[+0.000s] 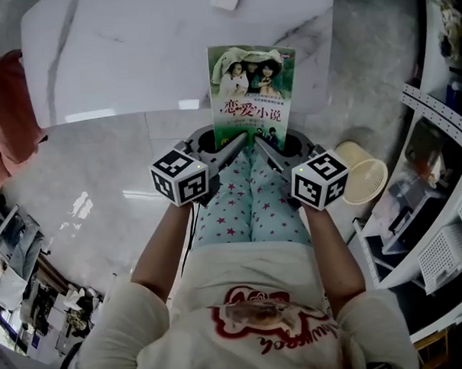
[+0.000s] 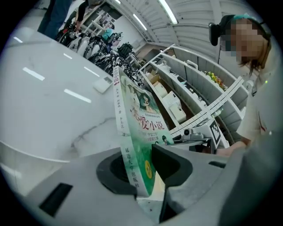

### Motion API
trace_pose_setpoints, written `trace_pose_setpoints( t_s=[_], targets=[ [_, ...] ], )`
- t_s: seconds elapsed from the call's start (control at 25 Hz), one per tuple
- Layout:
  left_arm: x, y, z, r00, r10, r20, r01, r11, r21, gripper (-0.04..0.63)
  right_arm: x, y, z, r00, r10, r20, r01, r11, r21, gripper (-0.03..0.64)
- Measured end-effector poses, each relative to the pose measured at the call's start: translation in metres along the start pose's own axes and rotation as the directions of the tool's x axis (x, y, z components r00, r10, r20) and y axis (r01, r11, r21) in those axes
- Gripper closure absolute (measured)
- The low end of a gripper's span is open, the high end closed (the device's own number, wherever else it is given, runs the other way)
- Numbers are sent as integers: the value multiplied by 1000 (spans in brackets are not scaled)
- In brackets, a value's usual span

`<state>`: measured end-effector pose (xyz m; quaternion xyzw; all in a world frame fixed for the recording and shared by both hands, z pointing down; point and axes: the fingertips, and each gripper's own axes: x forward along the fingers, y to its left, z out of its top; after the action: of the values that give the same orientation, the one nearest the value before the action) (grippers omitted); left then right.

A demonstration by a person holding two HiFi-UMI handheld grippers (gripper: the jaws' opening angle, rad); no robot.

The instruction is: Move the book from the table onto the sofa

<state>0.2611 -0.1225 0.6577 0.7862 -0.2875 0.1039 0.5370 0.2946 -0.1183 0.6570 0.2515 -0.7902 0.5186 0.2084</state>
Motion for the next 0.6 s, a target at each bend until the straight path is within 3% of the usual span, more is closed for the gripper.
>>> trace_pose_setpoints(
  t_s=[0.28,0.44,0.6],
  targets=[
    [-64,-96,91,985,34,170,-44,997,57,472,-67,95,90,999,40,21,-36,983,-182,505],
    [-110,-149,138,956,61,287,-92,991,98,472,-102,157,137,997,71,37,-55,946,-320,505],
    [-171,-197,143,936,86,343,-126,987,98,472,-128,229,139,994,108,8,-97,920,-379,505]
  ],
)
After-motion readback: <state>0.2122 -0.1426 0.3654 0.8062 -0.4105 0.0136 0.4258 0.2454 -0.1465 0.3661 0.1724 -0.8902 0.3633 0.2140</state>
